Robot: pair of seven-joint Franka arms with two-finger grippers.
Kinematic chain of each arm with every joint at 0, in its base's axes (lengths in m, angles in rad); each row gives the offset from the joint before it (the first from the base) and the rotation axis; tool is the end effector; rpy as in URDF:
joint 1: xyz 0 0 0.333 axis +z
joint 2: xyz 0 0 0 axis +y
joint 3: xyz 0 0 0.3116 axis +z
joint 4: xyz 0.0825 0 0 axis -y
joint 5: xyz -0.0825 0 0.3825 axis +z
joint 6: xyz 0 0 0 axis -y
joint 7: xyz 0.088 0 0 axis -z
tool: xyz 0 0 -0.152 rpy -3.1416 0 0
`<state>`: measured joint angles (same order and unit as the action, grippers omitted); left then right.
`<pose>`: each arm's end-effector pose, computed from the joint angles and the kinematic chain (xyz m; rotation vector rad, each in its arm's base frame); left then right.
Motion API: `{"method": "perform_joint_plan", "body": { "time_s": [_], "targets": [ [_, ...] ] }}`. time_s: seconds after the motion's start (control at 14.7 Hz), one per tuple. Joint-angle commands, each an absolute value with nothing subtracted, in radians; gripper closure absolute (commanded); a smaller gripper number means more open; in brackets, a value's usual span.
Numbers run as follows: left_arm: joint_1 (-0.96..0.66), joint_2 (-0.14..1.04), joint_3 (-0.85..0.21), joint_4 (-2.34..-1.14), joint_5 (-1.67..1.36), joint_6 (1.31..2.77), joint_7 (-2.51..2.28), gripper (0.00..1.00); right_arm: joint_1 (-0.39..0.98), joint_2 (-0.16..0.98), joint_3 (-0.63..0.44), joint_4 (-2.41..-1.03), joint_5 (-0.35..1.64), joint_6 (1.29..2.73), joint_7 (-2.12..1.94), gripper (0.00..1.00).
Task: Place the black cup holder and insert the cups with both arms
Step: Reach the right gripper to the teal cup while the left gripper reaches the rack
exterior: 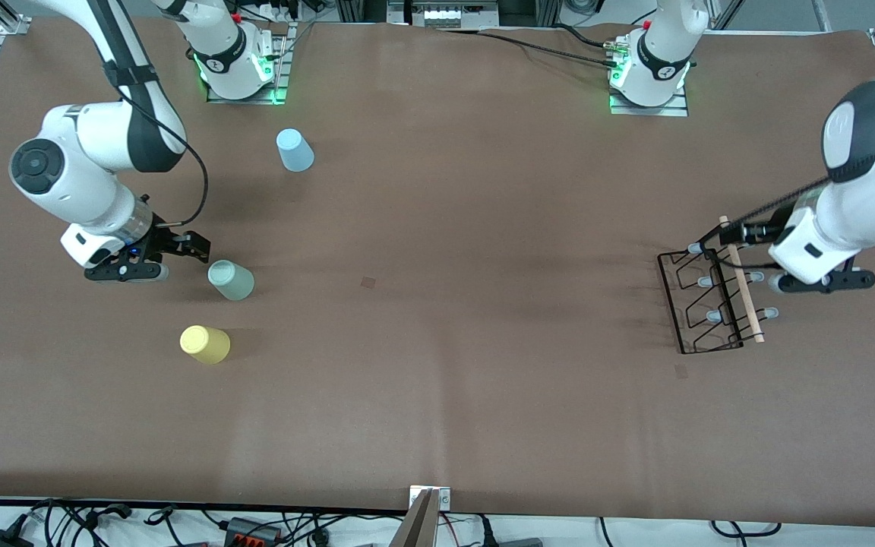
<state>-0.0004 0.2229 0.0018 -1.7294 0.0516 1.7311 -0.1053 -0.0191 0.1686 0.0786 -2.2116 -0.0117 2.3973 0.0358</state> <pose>0.5876 0.0078 0.3854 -3.0585 -0.1420 0.3355 0.5469 0.0325 0.2562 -3.1351 -0.0486 -0.0273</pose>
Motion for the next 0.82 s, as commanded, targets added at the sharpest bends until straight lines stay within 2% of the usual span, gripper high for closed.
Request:
{"method": "perform_joint_plan", "body": {
  "time_s": [0.0, 0.48, 0.75],
  "targets": [
    [0.04, 0.193, 0.0, -1.87, 0.067, 1.892, -0.081, 0.02, 0.024, 0.186, 0.075, -2.25, 0.003, 2.466, 0.072, 0.0],
    [0.067, 0.205, -0.002, -2.019, 0.067, 2.138, -0.018, 0.02, 0.074, 0.25, 0.075, -2.235, 0.002, 2.566, 0.181, 0.0],
    [0.067, 0.216, 0.0, -2.04, 0.067, 2.157, -0.018, 0.18, 0.068, 0.275, 0.074, -2.232, 0.002, 2.597, 0.169, 0.0]
  ]
}}
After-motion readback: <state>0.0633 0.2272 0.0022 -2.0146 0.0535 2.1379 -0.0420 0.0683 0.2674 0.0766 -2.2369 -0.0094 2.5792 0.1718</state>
